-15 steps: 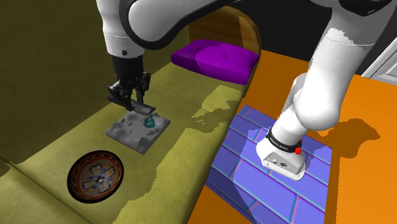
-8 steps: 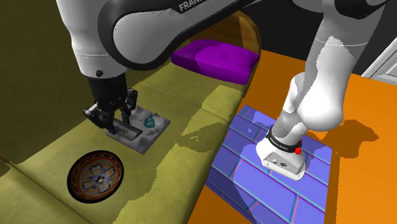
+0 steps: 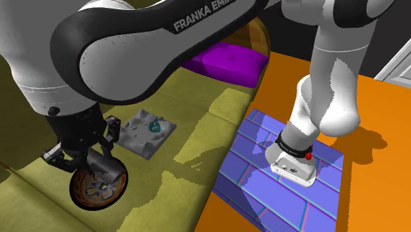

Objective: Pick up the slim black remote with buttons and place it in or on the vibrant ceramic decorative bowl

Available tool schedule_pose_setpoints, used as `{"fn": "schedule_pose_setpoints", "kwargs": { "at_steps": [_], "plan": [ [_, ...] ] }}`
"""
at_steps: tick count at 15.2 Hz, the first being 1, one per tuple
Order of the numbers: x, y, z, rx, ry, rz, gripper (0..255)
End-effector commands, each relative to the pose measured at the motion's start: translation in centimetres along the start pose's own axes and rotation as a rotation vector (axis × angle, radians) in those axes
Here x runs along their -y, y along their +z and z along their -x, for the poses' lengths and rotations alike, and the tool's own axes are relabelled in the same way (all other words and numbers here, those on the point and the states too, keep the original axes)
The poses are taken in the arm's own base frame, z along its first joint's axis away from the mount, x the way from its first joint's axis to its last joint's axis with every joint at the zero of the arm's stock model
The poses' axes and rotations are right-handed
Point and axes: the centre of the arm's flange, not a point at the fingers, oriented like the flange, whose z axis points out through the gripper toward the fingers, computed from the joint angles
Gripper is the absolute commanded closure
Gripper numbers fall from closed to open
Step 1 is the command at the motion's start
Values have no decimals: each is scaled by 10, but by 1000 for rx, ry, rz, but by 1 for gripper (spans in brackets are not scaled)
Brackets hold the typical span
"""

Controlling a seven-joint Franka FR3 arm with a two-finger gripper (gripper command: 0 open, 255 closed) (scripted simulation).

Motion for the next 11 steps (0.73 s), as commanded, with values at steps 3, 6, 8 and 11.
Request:
{"fn": "schedule_pose_setpoints", "kwargs": {
  "at_steps": [3, 6, 8, 11],
  "plan": [
    [10, 19, 4, 0, 2, 0, 255],
    [8, 35, 4, 0, 2, 0, 255],
    [7, 46, 4, 0, 2, 0, 255],
    [6, 64, 3, 0, 2, 0, 255]
  ]
}}
